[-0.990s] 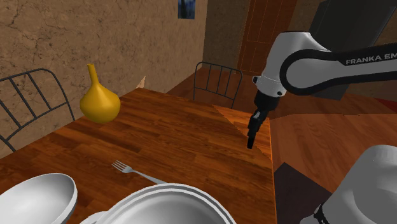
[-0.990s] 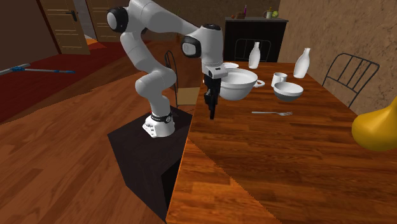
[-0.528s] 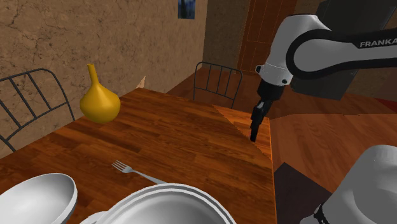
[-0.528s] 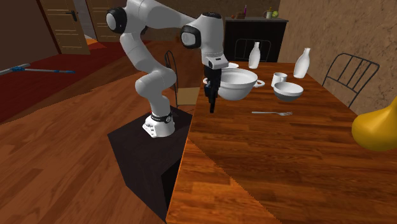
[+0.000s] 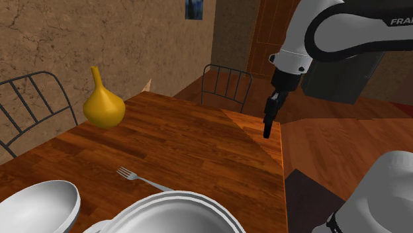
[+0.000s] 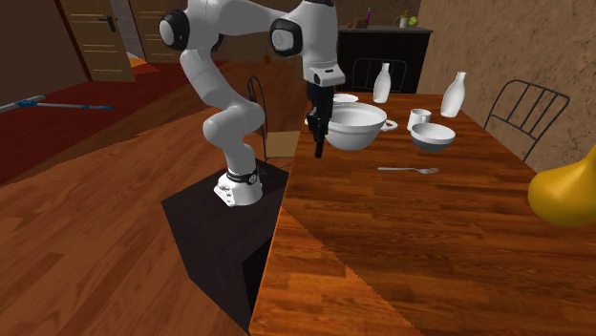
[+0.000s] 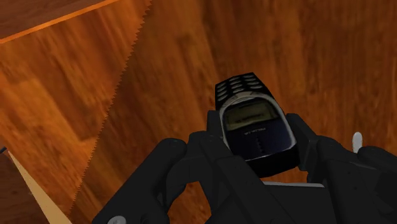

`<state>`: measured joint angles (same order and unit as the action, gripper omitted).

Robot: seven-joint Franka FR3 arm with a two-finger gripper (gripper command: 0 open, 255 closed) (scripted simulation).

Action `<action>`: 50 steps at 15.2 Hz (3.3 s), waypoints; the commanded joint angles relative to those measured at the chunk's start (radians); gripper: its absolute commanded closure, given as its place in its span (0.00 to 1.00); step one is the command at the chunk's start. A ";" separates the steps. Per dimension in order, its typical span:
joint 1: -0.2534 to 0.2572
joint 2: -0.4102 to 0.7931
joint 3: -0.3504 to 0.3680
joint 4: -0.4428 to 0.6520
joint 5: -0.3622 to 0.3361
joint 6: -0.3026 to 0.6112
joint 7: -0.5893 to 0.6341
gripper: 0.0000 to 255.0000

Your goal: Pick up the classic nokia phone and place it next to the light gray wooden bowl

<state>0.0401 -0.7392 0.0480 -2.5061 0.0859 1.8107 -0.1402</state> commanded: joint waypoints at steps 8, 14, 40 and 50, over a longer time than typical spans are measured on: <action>0.054 0.143 0.139 0.118 0.068 0.038 0.156 1.00; 0.079 0.298 0.254 0.251 0.085 0.075 0.292 1.00; 0.463 1.361 0.489 1.504 -0.389 -0.189 0.892 1.00; 0.513 1.461 0.470 1.562 -0.421 -0.149 0.908 1.00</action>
<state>0.5621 0.7325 0.5157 -0.9077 -0.3374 1.6380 0.7633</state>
